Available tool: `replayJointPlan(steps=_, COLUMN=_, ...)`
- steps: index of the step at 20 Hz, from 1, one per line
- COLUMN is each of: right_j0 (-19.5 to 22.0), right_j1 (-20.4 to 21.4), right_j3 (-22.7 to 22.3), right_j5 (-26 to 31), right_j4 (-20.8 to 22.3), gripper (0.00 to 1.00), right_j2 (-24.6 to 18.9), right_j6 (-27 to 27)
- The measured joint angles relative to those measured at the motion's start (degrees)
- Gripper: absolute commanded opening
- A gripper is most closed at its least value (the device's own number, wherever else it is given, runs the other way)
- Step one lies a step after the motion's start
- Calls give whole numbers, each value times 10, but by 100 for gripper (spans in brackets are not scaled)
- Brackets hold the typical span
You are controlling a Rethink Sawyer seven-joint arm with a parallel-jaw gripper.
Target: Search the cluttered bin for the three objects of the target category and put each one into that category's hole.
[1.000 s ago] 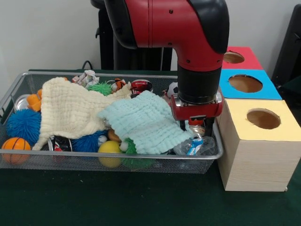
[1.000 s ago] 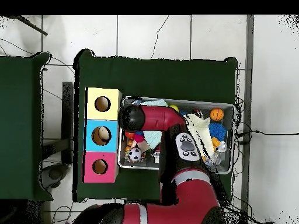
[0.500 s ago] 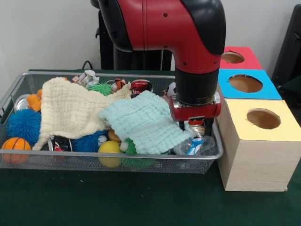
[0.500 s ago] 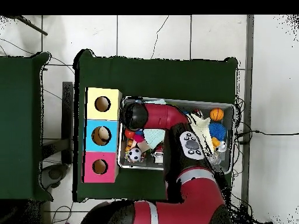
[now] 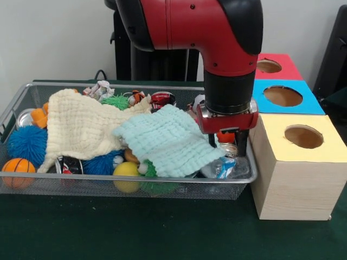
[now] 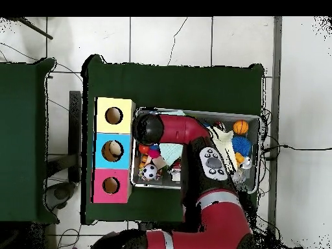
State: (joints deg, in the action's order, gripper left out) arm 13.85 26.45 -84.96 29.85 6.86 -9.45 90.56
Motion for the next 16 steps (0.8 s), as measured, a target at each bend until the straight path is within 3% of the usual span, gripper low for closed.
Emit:
replayJointPlan(steps=12, right_j0=-26, right_j1=88, right_j3=-36, right_j5=0, right_j4=1, gripper=100, right_j2=2, right_j6=0)
replayJointPlan(steps=16, right_j0=-25, right_j1=97, right_j3=-38, right_j5=-1, right_j4=1, gripper=100, right_j2=2, right_j6=0)
